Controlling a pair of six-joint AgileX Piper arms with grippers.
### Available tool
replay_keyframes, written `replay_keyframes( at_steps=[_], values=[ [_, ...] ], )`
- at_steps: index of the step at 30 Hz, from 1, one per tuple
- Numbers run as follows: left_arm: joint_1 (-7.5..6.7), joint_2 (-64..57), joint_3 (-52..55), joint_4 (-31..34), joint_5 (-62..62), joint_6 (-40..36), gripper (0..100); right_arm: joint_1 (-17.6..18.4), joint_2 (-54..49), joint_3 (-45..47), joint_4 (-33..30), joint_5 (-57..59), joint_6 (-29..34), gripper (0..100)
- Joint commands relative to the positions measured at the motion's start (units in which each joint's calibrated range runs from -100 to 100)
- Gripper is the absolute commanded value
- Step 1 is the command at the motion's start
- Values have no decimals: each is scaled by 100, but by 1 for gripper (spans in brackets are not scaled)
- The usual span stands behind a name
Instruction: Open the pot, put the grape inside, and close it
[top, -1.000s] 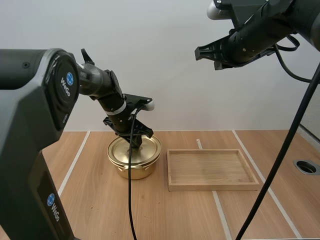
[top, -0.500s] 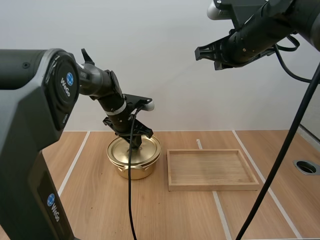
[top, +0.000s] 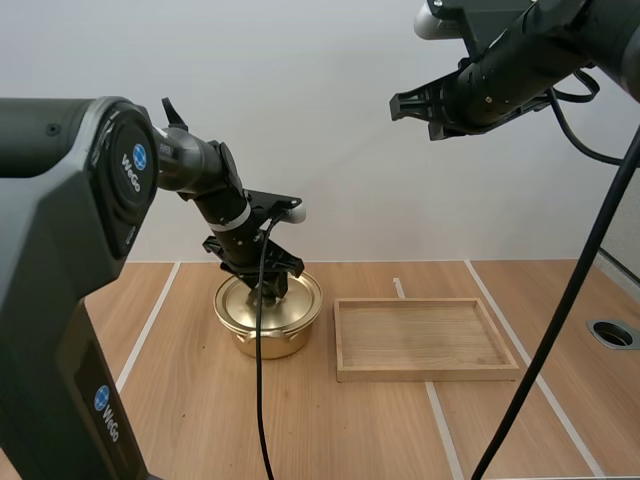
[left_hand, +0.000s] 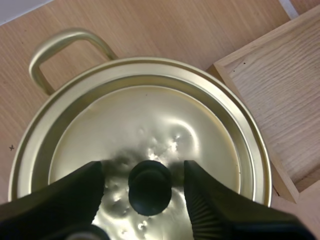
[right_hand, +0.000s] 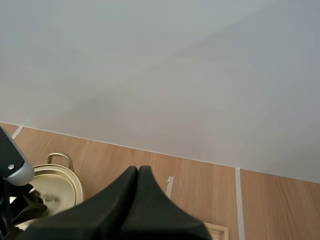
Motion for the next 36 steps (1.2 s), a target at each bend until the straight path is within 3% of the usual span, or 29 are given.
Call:
replay_keyframes(
  at_steps=[1, 12, 28, 31, 36],
  values=[
    [-19, 2, -31, -5, 60, -40, 88, -16, -82, -12, 12, 28, -9, 0],
    [-19, -541, -621, -21, 539, -88, 88, -16, -82, -12, 12, 28, -18, 0],
    [-11, -2331, -2069, 423, 1061, -410, 84, -16, -82, -12, 12, 28, -18, 0],
    [-11, -2641, -2201, 473, 1061, -444, 72, -16, -82, -12, 12, 28, -18, 0],
    [-11, -3138, -2239, 641, 1043, -453, 20, -16, -82, -12, 12, 28, -18, 0]
  ],
)
